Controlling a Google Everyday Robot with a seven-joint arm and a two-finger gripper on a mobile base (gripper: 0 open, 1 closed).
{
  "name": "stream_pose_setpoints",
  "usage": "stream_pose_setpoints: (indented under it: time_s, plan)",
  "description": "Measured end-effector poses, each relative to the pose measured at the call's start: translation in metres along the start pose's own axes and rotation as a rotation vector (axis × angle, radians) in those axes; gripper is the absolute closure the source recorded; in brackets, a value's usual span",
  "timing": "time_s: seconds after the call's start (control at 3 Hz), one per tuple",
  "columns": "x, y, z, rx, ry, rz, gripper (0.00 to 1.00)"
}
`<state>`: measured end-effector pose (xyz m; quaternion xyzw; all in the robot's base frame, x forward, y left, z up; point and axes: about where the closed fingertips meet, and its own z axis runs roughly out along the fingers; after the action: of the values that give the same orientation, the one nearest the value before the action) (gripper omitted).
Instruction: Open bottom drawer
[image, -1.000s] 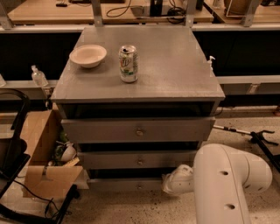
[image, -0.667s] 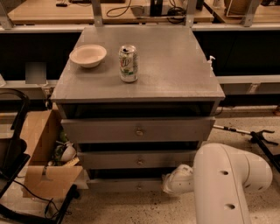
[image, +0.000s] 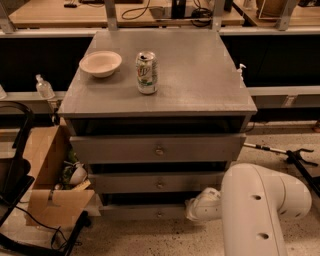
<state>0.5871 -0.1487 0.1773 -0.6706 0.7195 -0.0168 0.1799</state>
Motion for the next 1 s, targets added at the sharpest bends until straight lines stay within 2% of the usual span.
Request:
stream_pose_setpoints:
  time_s: [0.33,1.0]
  plan:
    - [-0.001,-0.001,-0.003,0.0,0.0,0.0,1.0]
    - [-0.003,0.013,-0.008,-0.018,-0.014,-0.012,1.0]
